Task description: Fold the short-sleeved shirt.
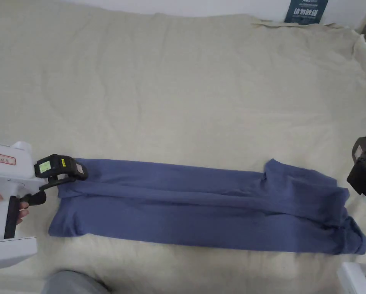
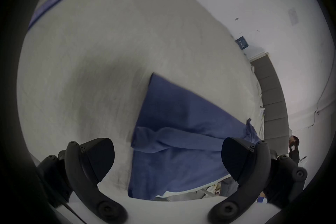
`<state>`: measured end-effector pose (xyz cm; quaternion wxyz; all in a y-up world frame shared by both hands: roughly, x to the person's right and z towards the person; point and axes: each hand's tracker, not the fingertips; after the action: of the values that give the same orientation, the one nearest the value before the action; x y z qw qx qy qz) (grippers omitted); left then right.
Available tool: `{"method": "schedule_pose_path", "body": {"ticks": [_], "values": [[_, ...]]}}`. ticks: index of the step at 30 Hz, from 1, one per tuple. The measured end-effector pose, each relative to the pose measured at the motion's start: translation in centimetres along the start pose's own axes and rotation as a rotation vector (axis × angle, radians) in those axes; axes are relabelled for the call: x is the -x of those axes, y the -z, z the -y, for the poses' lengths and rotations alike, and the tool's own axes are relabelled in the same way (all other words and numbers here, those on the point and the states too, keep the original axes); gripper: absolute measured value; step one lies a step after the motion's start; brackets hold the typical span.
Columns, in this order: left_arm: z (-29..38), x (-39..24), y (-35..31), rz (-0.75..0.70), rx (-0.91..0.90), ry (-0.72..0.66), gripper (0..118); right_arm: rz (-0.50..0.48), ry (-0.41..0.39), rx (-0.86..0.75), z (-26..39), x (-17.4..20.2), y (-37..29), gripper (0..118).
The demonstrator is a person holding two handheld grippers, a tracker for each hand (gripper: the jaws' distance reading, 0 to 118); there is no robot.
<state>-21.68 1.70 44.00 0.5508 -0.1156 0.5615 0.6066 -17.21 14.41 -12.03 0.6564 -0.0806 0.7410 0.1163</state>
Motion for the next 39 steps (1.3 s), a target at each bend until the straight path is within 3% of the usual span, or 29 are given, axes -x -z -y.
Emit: {"method": "schedule_pose_path", "body": {"ticks": [7, 9, 11, 17, 18, 19, 20, 27, 33, 39], "values": [[0.6, -1.6, 1.1, -0.003, 0.008, 0.024, 111, 0.025, -0.013, 0.028, 0.1, 0.3, 0.8, 0], [0.9, -2.2, 1.0, -0.003, 0.007, 0.037, 93, 0.023, -0.016, 0.034, 0.3, 0.3, 1.1, 0], [0.1, -2.2, 1.1, -0.007, 0.004, 0.063, 65, 0.016, -0.017, 0.040, 0.5, 0.4, 1.2, 0], [0.3, -2.3, 2.1, -0.030, 0.025, 0.078, 48, 0.004, -0.010, 0.051, 1.3, 0.1, 1.0, 0], [0.3, -2.3, 2.3, -0.038, 0.032, 0.080, 40, 0.006, -0.007, 0.052, 1.4, 0.0, 0.9, 0], [0.5, -2.5, 2.6, -0.046, 0.048, 0.084, 22, 0.005, -0.002, 0.053, 1.5, -0.2, 0.9, 0], [0.8, -2.9, 3.0, -0.046, 0.060, 0.087, 16, 0.007, 0.006, 0.056, 1.6, -0.4, 0.8, 0], [1.3, -6.1, 2.7, -0.213, 0.012, 0.197, 8, 0.003, 0.036, 0.042, 1.5, -1.5, 0.1, 0], [1.5, -8.7, -2.8, -0.121, -0.107, 0.206, 7, -0.009, 0.053, 0.015, 1.0, -2.5, -0.3, 0], [2.1, -13.1, -6.0, -0.056, -0.142, 0.343, 7, -0.021, 0.079, -0.022, 0.5, -3.5, -1.0, 0]]}}
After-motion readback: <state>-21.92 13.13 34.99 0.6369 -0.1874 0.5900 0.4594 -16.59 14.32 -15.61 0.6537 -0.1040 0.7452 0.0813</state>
